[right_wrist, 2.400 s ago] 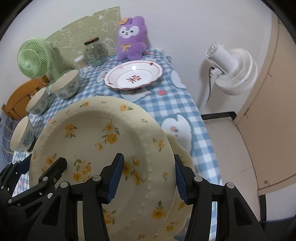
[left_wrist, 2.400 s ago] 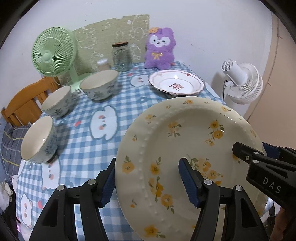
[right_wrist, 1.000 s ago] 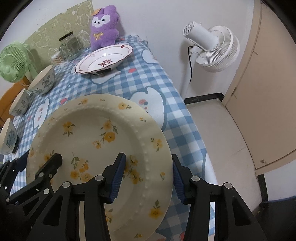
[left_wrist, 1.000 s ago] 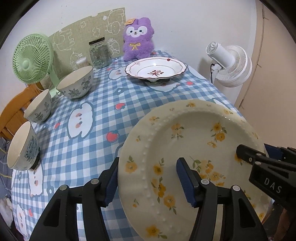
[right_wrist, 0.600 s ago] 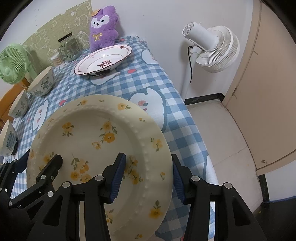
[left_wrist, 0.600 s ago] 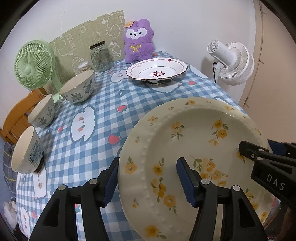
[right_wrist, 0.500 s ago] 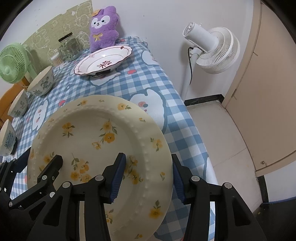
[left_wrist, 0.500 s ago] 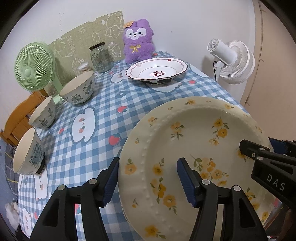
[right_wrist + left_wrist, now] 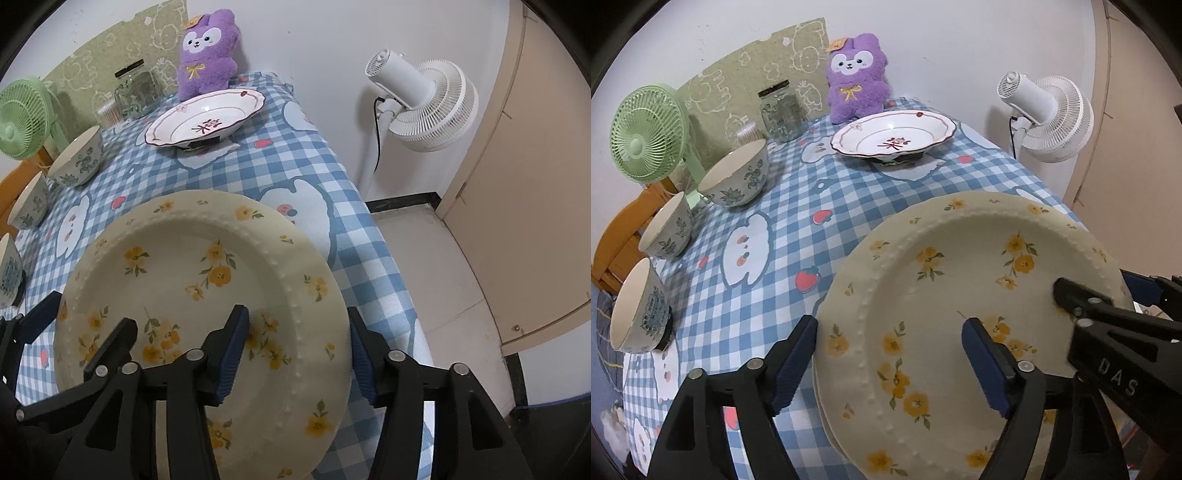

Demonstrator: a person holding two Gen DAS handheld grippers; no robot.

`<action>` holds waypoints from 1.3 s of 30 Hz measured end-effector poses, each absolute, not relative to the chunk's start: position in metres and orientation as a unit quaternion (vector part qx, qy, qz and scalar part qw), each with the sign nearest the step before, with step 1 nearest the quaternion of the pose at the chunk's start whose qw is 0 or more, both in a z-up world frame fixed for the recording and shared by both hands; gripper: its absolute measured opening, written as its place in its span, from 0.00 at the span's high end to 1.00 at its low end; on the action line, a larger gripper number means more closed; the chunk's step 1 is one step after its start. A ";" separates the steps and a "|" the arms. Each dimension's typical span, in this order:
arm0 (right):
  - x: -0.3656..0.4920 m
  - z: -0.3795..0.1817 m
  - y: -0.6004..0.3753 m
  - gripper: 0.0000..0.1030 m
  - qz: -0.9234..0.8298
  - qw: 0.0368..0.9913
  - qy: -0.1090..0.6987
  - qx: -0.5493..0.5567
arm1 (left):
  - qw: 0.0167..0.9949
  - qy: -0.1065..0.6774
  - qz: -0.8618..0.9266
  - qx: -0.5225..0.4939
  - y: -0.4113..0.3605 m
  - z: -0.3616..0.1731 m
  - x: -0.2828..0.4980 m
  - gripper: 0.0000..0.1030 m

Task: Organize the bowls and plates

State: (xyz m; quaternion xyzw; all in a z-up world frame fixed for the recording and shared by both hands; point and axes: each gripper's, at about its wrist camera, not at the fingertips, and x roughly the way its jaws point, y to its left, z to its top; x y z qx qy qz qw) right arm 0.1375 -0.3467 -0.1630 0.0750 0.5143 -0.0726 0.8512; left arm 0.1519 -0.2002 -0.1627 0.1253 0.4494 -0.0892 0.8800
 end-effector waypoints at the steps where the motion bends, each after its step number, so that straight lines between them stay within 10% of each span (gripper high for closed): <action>1: 0.139 -0.163 -0.346 0.32 -0.065 0.852 0.513 0.081 | 0.879 0.452 -0.095 0.122 -0.200 -0.162 0.153 0.16; 27: 0.105 -0.069 -0.327 0.27 -0.074 0.904 0.418 0.047 | 0.904 0.408 -0.119 0.058 -0.171 -0.088 0.127 0.05; 39: 0.083 -0.015 -0.304 0.07 -0.070 0.937 0.341 0.035 | 0.932 0.340 -0.100 0.069 -0.156 -0.039 0.107 0.05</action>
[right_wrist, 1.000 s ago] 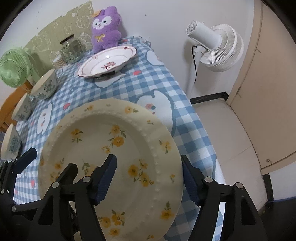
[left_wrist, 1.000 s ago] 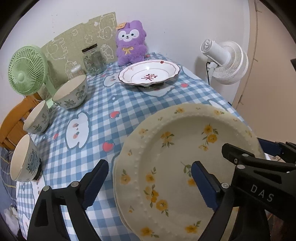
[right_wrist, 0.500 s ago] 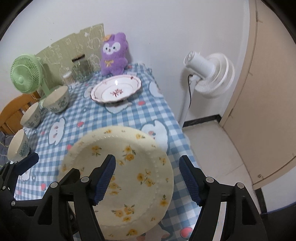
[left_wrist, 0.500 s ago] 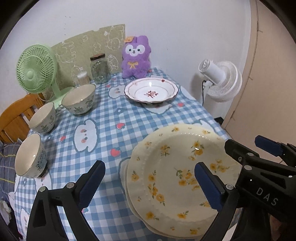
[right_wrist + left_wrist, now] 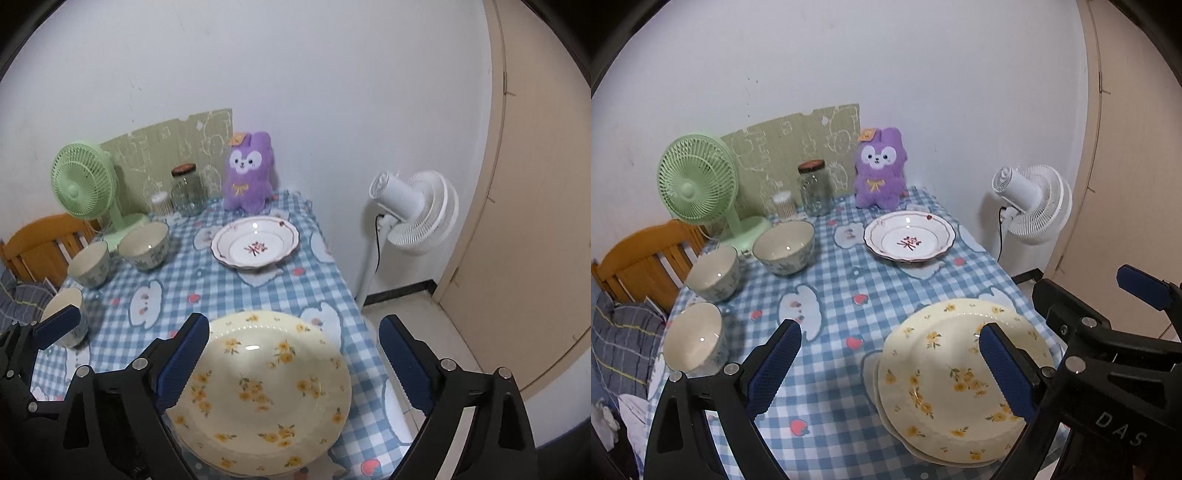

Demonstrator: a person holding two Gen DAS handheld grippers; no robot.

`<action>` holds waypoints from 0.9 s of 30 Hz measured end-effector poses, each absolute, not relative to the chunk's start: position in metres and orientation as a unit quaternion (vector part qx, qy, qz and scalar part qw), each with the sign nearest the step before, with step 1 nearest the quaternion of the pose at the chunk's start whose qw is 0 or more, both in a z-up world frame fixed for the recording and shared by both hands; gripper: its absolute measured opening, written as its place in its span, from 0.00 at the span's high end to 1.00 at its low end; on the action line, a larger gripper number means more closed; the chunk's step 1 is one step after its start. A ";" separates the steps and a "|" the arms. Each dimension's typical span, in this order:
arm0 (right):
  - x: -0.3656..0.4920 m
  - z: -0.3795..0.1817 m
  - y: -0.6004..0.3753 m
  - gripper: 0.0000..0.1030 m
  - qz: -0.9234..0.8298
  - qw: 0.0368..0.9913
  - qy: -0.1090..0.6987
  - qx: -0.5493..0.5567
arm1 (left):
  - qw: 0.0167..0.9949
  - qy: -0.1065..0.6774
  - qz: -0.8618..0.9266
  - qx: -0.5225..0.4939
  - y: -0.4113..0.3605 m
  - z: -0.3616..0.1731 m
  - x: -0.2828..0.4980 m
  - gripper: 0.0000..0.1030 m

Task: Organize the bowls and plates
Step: 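Move both open tools from the flower plates to the red-rimmed white plate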

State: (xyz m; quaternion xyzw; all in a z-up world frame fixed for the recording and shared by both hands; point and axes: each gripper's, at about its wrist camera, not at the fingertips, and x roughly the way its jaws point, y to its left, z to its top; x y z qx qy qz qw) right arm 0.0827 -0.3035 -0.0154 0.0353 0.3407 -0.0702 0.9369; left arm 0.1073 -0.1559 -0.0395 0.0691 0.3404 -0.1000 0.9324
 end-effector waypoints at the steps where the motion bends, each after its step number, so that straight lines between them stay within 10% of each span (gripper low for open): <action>1: 0.082 -0.014 -0.303 0.06 -0.072 0.938 0.338 0.034 | 0.934 0.338 -0.097 0.071 -0.155 -0.037 0.106 0.05; 27: 0.096 0.004 -0.304 0.02 -0.048 0.943 0.322 0.071 | 0.944 0.308 -0.099 0.065 -0.150 -0.012 0.115 0.05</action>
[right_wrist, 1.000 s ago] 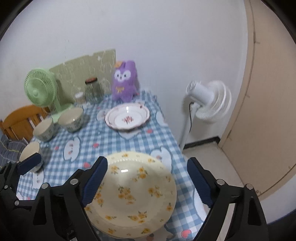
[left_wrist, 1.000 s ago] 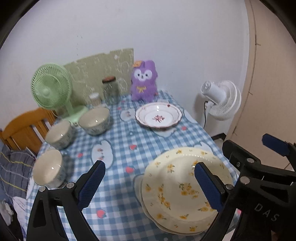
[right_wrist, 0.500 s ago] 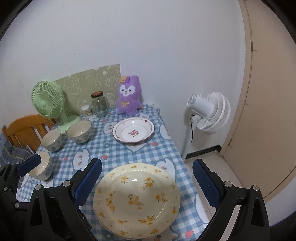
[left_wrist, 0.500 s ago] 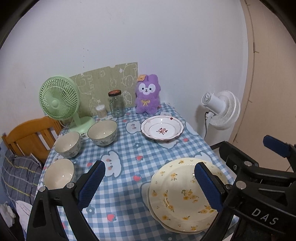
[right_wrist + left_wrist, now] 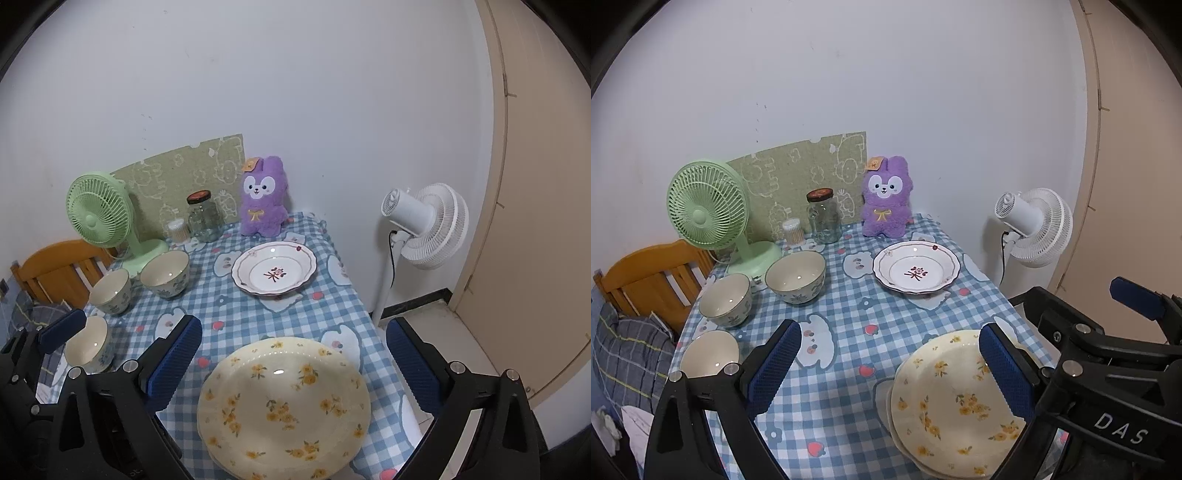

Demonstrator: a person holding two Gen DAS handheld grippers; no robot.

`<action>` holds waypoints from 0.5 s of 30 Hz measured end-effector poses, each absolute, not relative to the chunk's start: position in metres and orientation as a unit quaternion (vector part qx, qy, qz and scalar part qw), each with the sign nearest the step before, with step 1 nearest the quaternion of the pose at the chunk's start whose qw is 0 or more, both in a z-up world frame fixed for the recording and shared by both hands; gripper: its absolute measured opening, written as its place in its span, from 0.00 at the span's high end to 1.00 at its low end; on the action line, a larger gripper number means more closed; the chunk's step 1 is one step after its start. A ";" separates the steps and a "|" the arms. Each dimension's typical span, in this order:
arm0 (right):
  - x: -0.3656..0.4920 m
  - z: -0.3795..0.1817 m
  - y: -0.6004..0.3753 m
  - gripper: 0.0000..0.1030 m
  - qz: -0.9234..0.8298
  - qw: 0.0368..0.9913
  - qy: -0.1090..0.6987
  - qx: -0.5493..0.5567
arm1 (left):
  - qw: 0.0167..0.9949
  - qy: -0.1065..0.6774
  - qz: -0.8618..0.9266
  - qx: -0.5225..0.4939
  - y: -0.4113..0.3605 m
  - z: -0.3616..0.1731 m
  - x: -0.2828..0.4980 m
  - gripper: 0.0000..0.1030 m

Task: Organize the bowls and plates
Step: 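Move both open tools from the flower plates to the red-rimmed white plate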

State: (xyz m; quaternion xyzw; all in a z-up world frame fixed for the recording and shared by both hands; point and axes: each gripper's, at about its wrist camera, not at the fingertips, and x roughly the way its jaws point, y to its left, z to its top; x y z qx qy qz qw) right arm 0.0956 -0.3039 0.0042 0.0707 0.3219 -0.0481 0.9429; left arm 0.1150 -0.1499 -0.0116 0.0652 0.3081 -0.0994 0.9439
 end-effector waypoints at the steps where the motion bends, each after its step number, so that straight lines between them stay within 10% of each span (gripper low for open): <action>1: 0.099 0.002 -0.305 0.02 -0.048 0.942 0.324 0.070 | 0.943 0.310 -0.100 0.065 -0.151 -0.013 0.119 0.05; 15: 0.179 -0.049 -0.325 0.02 -0.023 0.931 0.357 0.063 | 0.931 0.348 -0.094 0.053 -0.169 -0.062 0.191 0.05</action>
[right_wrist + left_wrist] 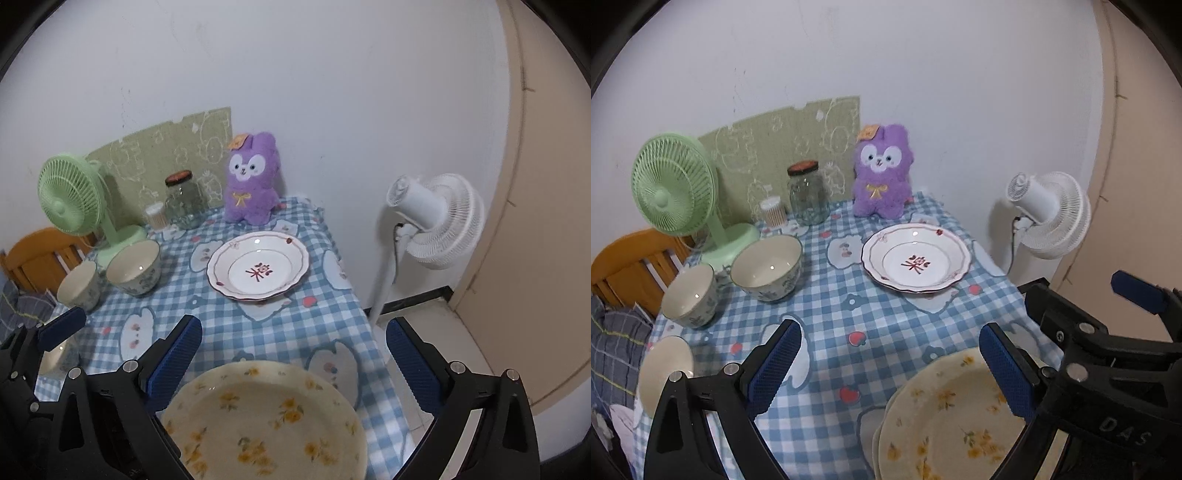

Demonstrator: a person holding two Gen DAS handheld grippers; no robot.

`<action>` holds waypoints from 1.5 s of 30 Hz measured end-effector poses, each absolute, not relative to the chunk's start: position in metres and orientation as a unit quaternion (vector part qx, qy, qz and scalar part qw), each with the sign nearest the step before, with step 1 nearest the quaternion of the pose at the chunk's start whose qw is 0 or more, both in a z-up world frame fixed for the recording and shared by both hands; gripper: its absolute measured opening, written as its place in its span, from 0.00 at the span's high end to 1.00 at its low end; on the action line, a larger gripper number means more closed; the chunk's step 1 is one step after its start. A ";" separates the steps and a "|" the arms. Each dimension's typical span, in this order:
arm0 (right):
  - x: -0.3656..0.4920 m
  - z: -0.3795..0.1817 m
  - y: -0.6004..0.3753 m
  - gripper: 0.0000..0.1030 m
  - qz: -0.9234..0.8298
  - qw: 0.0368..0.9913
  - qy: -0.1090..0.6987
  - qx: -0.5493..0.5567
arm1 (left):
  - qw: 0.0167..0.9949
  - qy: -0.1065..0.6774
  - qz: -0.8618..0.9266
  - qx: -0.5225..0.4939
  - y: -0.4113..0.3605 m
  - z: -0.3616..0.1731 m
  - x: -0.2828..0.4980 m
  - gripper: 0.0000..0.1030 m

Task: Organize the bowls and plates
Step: 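Move both open tools from the flower plates to the red-rimmed white plate, then close both tools on the rim of the red-rimmed white plate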

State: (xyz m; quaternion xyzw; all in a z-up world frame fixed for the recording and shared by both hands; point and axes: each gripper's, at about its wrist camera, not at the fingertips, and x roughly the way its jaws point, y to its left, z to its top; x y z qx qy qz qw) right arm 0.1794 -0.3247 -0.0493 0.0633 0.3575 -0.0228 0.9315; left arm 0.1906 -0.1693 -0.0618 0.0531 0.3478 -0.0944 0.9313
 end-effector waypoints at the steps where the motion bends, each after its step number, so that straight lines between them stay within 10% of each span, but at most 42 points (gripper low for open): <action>1: 0.184 -0.054 -0.327 0.02 -0.013 0.931 0.358 0.071 | 0.931 0.349 -0.092 0.047 -0.169 -0.066 0.196 0.05; 31: 0.354 -0.097 -0.355 0.02 -0.002 0.897 0.434 0.085 | 0.887 0.456 -0.075 0.022 -0.200 -0.109 0.365 0.08; 45: 0.416 -0.140 -0.368 0.20 -0.013 0.881 0.466 0.084 | 0.871 0.486 -0.062 0.037 -0.206 -0.147 0.433 0.19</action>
